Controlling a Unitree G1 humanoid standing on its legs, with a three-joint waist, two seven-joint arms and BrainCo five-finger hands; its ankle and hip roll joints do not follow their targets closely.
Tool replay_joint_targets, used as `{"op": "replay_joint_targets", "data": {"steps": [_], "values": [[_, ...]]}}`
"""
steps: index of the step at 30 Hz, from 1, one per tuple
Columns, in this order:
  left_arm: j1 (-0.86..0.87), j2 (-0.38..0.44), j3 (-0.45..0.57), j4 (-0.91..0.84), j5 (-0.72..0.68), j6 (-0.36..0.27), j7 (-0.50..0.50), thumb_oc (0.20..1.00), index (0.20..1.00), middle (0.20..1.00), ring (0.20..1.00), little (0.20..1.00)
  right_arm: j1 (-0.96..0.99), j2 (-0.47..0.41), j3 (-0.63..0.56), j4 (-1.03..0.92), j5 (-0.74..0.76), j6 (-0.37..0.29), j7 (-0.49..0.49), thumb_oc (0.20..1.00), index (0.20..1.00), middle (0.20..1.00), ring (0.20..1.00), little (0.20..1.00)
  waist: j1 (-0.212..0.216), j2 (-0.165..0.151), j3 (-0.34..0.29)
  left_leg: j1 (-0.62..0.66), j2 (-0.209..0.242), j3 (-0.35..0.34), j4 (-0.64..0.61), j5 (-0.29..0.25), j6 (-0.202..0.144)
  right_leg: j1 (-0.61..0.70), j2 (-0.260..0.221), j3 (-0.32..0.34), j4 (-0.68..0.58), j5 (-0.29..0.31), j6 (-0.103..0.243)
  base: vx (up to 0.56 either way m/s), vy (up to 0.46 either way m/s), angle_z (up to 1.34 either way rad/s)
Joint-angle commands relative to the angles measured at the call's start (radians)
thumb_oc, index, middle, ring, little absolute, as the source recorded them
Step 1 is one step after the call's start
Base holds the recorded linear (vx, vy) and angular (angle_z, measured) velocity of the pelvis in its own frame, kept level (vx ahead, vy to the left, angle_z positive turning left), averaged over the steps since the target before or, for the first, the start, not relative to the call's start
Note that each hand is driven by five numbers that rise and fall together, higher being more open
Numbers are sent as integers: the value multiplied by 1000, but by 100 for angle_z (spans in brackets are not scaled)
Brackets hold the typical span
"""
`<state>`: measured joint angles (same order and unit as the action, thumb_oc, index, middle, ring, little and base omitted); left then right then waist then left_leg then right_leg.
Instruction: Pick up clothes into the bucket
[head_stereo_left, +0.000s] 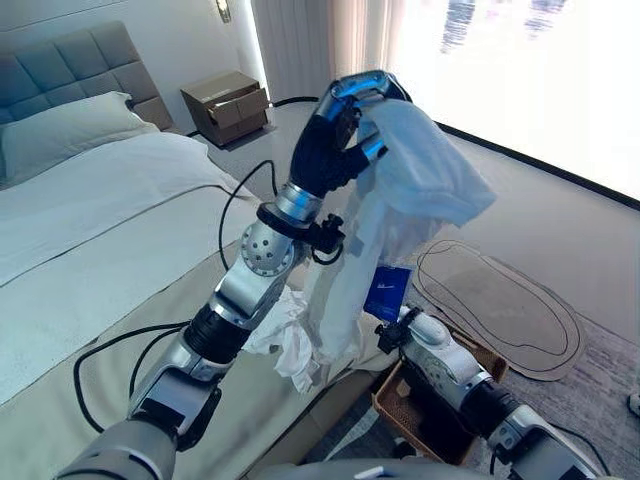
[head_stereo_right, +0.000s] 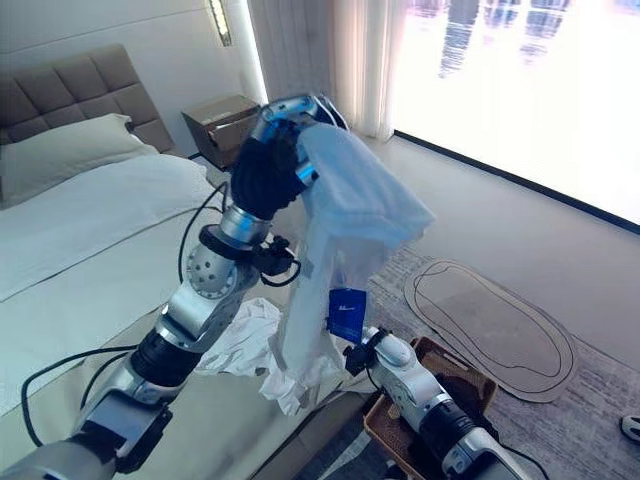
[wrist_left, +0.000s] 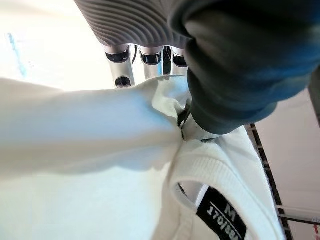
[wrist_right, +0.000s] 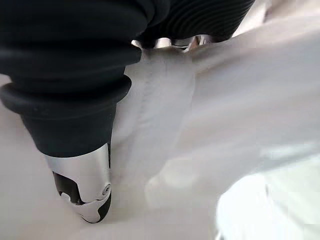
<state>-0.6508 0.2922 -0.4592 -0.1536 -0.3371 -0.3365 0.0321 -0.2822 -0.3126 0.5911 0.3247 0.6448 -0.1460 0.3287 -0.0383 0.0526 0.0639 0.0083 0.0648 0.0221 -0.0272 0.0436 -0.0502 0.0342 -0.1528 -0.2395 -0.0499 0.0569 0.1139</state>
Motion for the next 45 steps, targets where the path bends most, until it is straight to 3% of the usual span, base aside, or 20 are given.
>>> {"op": "replay_joint_targets", "data": {"steps": [1, 2, 3, 21, 25, 27, 32, 33, 39, 45], "values": [[-55, 2, 16, 47, -22, -23, -24, 200, 200, 200, 200, 200, -89, 72, 4, -37, 117, -16, 84, 1000, 1000, 1000, 1000, 1000, 15, -61, -8, -23, 16, 0, -1, -3, -25, 25, -68, -20, 28, 1, 67, 10, -3, 7], [-47, 6, 21, 48, -21, -24, -28, 200, 200, 200, 200, 200, -81, 71, -1, -42, 128, -17, 89, 526, 526, 526, 526, 526, 15, -61, -9, -23, 16, -1, -1, -4, -25, 27, -68, -21, 29, 1, 66, 13, -3, 9], [-36, 7, 28, 61, -26, -24, -31, 200, 200, 200, 200, 200, -67, 69, -11, -36, 127, -28, 85, 200, 200, 200, 200, 200, 15, -61, -11, -21, 15, -2, 0, -5, -24, 30, -68, -21, 28, 0, 65, 8, -3, 9], [9, 34, 89, 86, 11, -30, -24, 200, 200, 200, 200, 200, 64, 35, -100, -30, 120, -34, 76, 200, 200, 200, 200, 200, -2, -67, -25, -8, 22, 0, 2, -11, -26, 41, -58, -18, 21, -4, 61, 3, -2, 1], [60, 55, 144, 119, 34, -32, 7, 200, 200, 200, 200, 200, 138, 38, -166, -34, 187, -35, 79, 200, 200, 200, 200, 200, -10, -67, -26, -5, 24, 2, 2, -12, -27, 41, -56, -13, 20, -5, 60, 1, -2, -1], [91, 57, 158, 156, 63, -26, 39, 200, 200, 200, 200, 200, 177, 86, -214, -43, 353, -25, 104, 200, 200, 200, 200, 200, -17, -66, -25, -6, 25, 4, 5, -13, -27, 40, -55, -11, 21, -5, 59, 0, 0, 0], [170, 68, 190, 191, 91, -15, 51, 200, 200, 200, 200, 200, 231, 122, -268, -35, 430, -51, 94, 200, 200, 200, 200, 200, -22, -65, -23, -7, 28, 10, 5, -14, -28, 36, -54, -6, 22, -5, 59, 1, -4, -2], [208, 71, 211, 198, 67, -17, 39, 1000, 1000, 1000, 1000, 1000, 259, 120, -291, -49, 425, -63, 87, 200, 200, 200, 200, 200, -26, -66, -23, -6, 28, 13, 5, -15, -27, 35, -54, -3, 23, -5, 59, 0, 0, 0], [357, 54, 243, 193, -19, -15, -11, 1000, 1000, 1000, 1000, 1000, 308, 147, -388, -102, 468, -104, 46, 200, 200, 200, 200, 200, -33, -66, -23, -4, 30, 21, 6, -18, -26, 30, -53, 6, 25, -5, 57, 3, -2, -1], [471, 42, 239, 298, 31, 13, -4, 1000, 1000, 1000, 1000, 1000, 311, 165, -421, -174, 506, -130, 35, 200, 200, 200, 200, 200, -34, -66, -16, -4, 31, 23, 9, -20, -24, 27, -50, 15, 28, -7, 54, -7, -8, -6]]}}
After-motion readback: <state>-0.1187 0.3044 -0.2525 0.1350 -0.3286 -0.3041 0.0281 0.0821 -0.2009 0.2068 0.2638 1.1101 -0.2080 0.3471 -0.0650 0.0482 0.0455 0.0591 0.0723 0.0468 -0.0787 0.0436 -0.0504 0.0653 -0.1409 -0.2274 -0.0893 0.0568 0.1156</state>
